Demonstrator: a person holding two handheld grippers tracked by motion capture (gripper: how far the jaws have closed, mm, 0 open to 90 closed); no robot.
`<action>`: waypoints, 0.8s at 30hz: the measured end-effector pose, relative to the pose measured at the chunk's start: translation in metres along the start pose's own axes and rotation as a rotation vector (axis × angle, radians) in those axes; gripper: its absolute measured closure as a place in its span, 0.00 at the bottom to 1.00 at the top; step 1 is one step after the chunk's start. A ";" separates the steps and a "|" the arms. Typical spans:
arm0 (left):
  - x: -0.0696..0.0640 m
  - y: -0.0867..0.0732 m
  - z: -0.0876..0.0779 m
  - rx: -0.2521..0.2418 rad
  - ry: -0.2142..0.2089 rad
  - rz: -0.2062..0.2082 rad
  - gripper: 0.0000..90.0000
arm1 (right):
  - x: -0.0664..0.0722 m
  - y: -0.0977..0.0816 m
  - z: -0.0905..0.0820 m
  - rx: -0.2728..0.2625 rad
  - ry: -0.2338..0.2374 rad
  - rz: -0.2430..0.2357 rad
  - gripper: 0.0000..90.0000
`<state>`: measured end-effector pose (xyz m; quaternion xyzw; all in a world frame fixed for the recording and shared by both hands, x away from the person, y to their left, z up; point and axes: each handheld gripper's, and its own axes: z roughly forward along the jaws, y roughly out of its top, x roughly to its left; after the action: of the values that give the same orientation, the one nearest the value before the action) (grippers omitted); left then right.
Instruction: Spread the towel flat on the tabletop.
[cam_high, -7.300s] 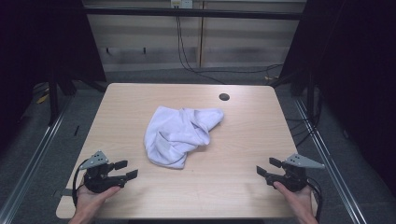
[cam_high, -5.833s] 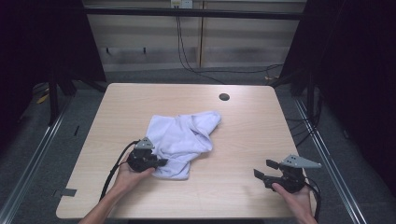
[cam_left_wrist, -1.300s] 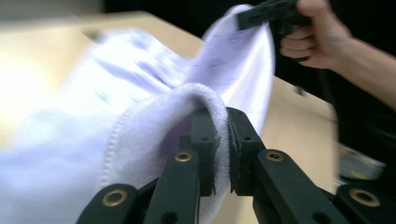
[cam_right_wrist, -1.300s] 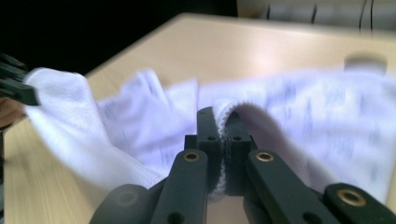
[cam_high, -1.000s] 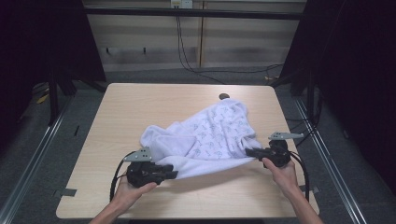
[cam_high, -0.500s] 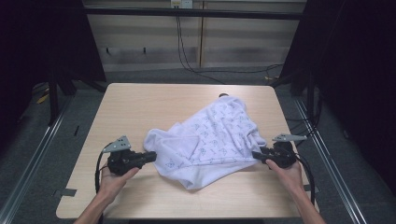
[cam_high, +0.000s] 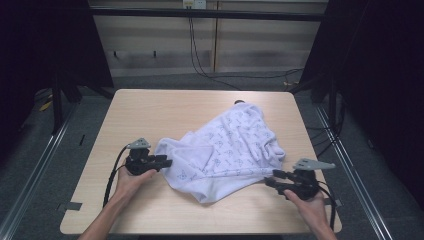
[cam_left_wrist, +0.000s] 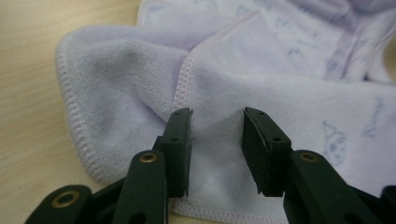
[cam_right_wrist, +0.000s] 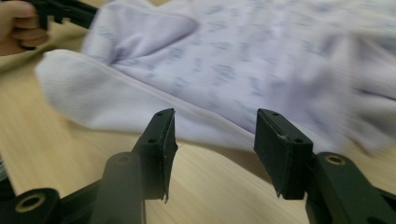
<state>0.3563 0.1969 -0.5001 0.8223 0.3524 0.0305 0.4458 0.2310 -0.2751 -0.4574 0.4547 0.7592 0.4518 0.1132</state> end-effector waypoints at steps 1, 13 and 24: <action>-0.002 -0.001 0.002 0.017 -0.006 0.007 0.72 | 0.010 0.005 0.010 0.007 0.026 -0.027 0.53; -0.021 -0.014 0.000 0.045 -0.016 0.055 0.79 | 0.093 0.027 0.088 0.129 0.253 -0.215 0.57; -0.068 -0.026 -0.015 0.111 -0.144 0.059 0.74 | 0.138 0.044 0.142 0.172 0.347 -0.289 0.67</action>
<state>0.2852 0.1753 -0.4928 0.8558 0.2963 -0.0352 0.4226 0.2623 -0.0757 -0.4703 0.2648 0.8601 0.4359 0.0052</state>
